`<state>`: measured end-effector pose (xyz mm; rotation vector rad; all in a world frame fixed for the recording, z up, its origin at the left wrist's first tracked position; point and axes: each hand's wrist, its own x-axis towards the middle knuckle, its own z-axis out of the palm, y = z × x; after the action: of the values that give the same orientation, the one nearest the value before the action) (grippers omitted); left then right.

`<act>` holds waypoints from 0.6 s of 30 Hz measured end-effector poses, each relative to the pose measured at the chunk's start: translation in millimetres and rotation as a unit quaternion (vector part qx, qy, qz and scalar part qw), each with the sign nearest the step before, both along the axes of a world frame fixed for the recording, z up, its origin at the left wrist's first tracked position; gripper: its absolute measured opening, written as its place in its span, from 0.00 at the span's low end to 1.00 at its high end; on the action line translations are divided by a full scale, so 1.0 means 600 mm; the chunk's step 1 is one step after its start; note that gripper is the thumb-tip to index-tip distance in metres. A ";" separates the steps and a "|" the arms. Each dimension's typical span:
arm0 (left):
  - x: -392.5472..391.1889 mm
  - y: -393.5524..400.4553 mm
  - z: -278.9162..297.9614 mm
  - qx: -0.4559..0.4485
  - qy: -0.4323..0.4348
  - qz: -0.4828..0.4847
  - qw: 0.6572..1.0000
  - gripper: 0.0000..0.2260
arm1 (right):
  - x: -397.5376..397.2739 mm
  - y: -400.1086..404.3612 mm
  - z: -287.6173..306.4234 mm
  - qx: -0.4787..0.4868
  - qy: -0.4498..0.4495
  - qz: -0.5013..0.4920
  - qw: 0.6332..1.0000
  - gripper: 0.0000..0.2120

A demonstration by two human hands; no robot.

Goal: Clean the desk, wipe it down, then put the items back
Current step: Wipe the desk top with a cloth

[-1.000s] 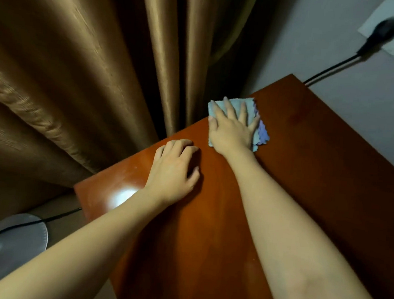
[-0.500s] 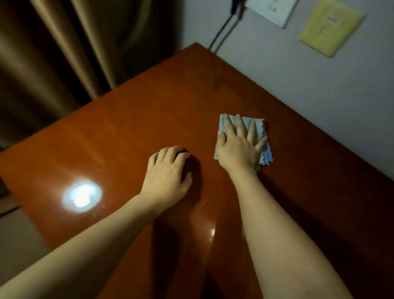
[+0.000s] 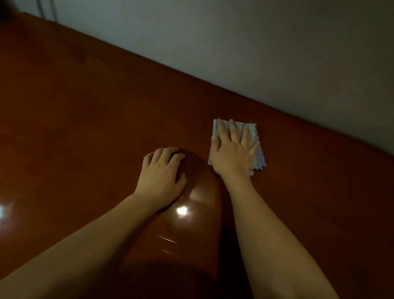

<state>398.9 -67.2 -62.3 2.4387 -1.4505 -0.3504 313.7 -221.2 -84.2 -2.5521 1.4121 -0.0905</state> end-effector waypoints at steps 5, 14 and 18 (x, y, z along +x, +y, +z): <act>-0.176 -0.089 0.002 -0.019 0.003 -0.081 0.996 0.21 | -0.215 -0.072 -0.001 0.019 -0.007 -0.077 0.997 0.23; -0.401 -0.210 -0.013 -0.038 -0.002 -0.202 0.979 0.21 | -0.527 -0.178 0.003 0.026 0.013 -0.186 0.982 0.24; -0.465 -0.240 -0.018 -0.043 0.001 -0.241 0.970 0.21 | -0.606 -0.194 0.007 0.033 0.012 -0.227 0.973 0.24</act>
<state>119.9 -211.1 -73.2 1.9924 -2.0051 -0.3783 -50.1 -337.8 -79.9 -2.1378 1.9458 -0.0834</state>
